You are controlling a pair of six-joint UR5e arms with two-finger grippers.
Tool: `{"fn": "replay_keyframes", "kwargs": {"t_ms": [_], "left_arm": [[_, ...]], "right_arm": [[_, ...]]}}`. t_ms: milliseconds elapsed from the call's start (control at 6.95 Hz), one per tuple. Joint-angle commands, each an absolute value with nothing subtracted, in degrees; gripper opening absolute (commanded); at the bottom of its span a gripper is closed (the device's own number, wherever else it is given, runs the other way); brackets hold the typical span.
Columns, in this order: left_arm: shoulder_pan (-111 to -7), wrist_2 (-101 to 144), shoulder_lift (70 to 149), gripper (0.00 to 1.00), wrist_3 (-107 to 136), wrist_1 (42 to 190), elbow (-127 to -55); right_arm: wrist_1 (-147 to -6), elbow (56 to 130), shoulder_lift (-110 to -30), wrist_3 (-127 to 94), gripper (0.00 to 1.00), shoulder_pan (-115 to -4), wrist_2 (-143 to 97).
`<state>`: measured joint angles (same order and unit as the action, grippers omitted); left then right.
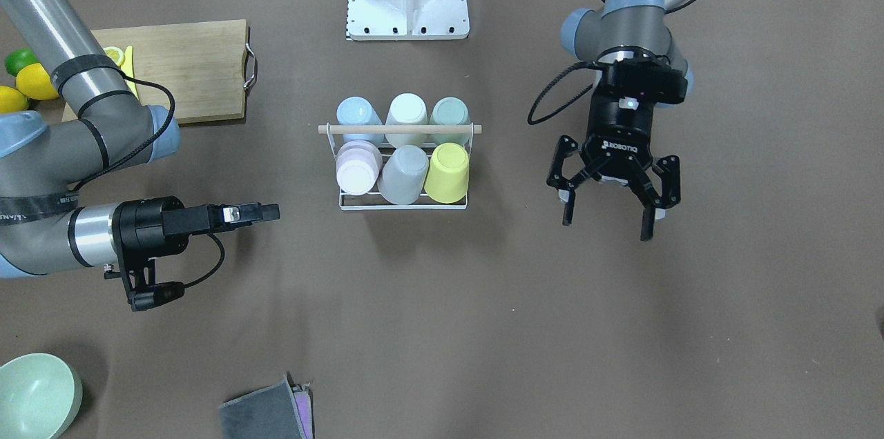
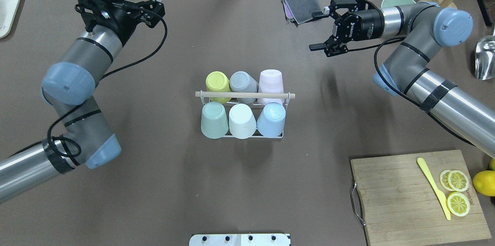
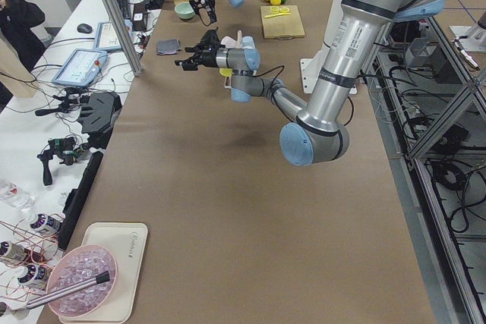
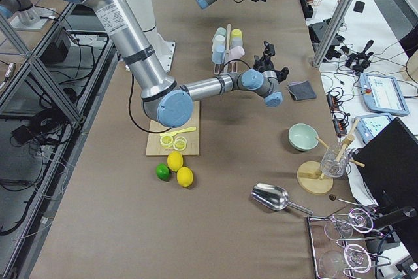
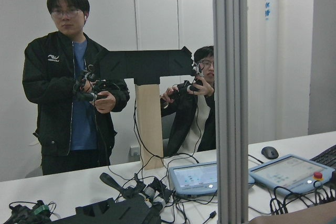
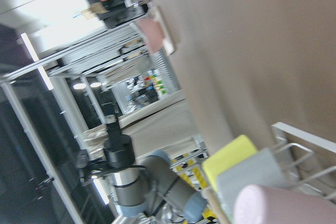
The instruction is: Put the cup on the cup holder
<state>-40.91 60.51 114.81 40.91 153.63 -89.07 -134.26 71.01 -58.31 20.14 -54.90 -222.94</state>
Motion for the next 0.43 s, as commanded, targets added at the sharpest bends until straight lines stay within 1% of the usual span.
{"fn": "replay_keyframes", "kwargs": {"t_ms": [0,144,288], "left_arm": [[-48.3,77.1,110.2,0.97,46.3,145.3,-89.1],[-51.9,86.0,105.2,0.97,46.4,145.7,-90.8],[-56.2,95.7,98.9,0.97,46.3,145.6,-92.9]], "right_arm": [[-151.8,74.8,-58.8,19.3,0.99,-57.0,-205.0],[-157.6,76.4,-58.7,19.4,0.99,-57.0,-195.9],[-157.7,76.6,-58.9,19.3,0.98,-58.8,-186.5]]}}
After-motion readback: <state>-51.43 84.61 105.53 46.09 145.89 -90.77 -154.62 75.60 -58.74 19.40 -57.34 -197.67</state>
